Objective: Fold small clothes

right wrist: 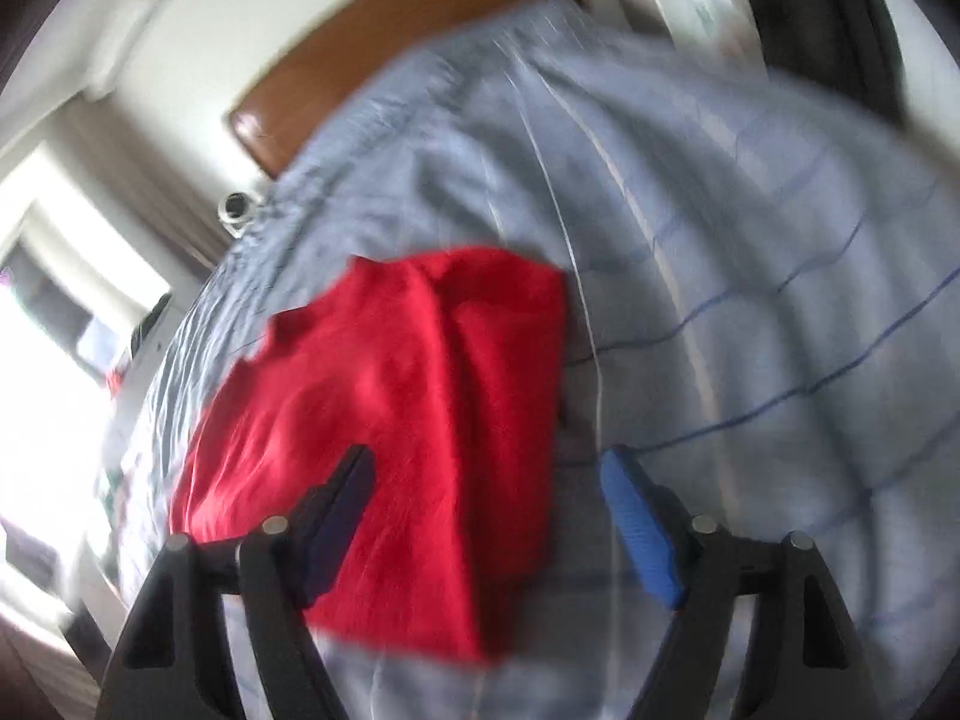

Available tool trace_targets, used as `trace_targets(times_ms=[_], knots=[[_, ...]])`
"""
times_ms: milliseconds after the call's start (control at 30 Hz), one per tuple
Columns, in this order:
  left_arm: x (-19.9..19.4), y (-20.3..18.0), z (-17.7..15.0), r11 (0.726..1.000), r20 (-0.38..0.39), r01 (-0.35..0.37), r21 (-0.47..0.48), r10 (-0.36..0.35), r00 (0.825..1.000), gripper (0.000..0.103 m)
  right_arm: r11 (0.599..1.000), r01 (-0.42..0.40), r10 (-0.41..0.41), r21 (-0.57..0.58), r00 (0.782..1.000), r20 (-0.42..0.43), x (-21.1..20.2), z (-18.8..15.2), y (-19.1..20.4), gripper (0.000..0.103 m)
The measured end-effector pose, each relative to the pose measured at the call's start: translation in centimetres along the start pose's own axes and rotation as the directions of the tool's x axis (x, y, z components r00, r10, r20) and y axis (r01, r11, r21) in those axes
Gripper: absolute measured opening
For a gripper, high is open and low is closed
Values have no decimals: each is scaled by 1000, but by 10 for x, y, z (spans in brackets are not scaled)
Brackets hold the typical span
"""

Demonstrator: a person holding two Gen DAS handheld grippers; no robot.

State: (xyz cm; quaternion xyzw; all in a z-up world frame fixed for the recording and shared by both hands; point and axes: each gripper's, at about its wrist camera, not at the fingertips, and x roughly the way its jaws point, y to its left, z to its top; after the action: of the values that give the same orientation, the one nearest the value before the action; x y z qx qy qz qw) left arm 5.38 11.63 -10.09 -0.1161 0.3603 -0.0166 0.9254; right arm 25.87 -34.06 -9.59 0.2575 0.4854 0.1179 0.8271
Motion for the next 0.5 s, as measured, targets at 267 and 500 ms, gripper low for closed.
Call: trace_targets(times_ms=[267, 500], knots=[[-6, 34, 10, 990, 41, -58, -125, 63, 997, 97, 997, -47, 48, -59, 999, 10, 1, 6, 84, 13], [1, 52, 13, 983, 40, -85, -163, 92, 995, 97, 955, -158, 145, -251, 987, -68, 50, -8, 243, 13]])
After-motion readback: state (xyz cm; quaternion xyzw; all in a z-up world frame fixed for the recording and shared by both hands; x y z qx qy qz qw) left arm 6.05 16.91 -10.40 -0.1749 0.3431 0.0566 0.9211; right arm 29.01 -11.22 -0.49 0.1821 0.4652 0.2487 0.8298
